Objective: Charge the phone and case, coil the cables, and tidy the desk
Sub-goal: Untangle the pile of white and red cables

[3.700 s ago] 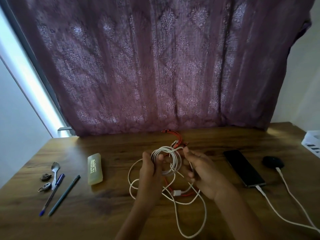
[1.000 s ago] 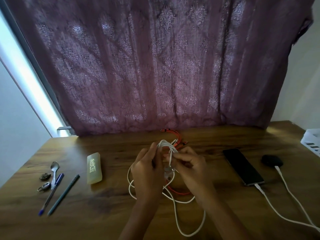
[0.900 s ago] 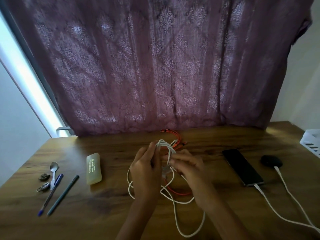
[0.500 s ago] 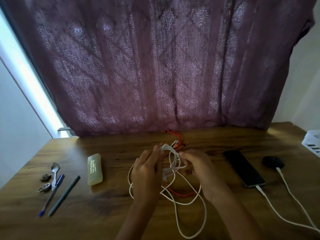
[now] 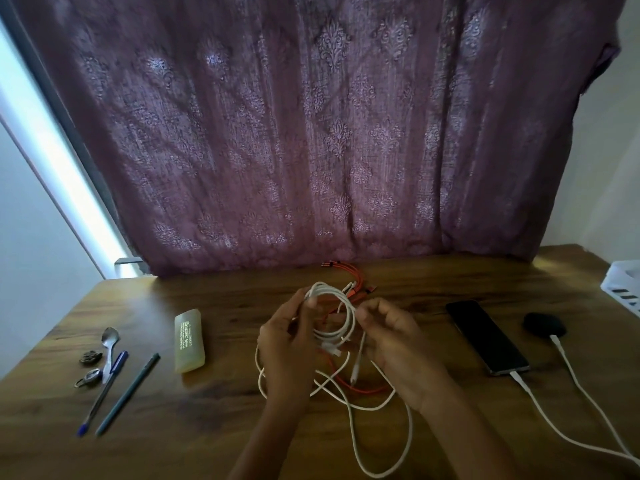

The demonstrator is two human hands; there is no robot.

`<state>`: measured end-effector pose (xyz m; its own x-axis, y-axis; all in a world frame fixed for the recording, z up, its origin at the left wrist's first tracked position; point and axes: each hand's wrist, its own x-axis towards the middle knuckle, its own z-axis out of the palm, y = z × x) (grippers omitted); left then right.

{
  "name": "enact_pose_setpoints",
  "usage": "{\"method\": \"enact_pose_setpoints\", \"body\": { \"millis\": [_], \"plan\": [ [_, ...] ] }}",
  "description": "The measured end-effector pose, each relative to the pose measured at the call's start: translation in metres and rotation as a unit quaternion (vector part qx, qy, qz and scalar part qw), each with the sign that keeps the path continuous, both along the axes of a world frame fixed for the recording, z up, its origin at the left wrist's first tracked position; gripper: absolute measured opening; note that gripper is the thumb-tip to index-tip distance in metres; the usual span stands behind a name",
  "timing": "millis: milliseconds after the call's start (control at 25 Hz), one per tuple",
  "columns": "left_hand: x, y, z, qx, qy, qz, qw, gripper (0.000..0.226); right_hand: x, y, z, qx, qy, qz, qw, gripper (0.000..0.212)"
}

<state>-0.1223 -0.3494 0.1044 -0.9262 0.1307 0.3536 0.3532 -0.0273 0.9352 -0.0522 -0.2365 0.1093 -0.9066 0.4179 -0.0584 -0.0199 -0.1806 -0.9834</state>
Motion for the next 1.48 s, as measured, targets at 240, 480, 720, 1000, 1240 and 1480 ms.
{"method": "enact_pose_setpoints", "body": {
  "millis": [240,480,720,1000,1240,1480],
  "plan": [
    [-0.01,-0.017,0.005,-0.074,-0.04,-0.132,0.988,0.052,0.003,0.008,0.013,0.099,0.03,-0.001,0.995,0.01],
    [-0.01,-0.024,0.045,-0.326,0.108,-0.195,0.919,0.016,0.005,0.014,0.025,0.229,0.049,0.064,0.97,0.01],
    [-0.001,-0.026,0.038,-0.198,-0.014,-0.171,0.965,0.02,0.005,0.024,0.016,0.344,0.096,-0.056,0.932,0.019],
    [0.01,-0.016,0.031,-0.107,-0.141,-0.181,0.968,0.017,0.004,0.02,0.007,0.254,0.044,-0.054,0.965,0.007],
    [0.017,-0.014,0.034,-0.167,-0.022,-0.078,0.983,0.024,0.004,0.018,0.013,-0.103,-0.011,0.014,0.995,0.011],
    [0.017,-0.011,0.024,-0.154,-0.001,-0.023,0.988,0.024,0.005,0.019,0.011,-0.131,-0.064,0.058,0.988,0.015]
  ]
}}
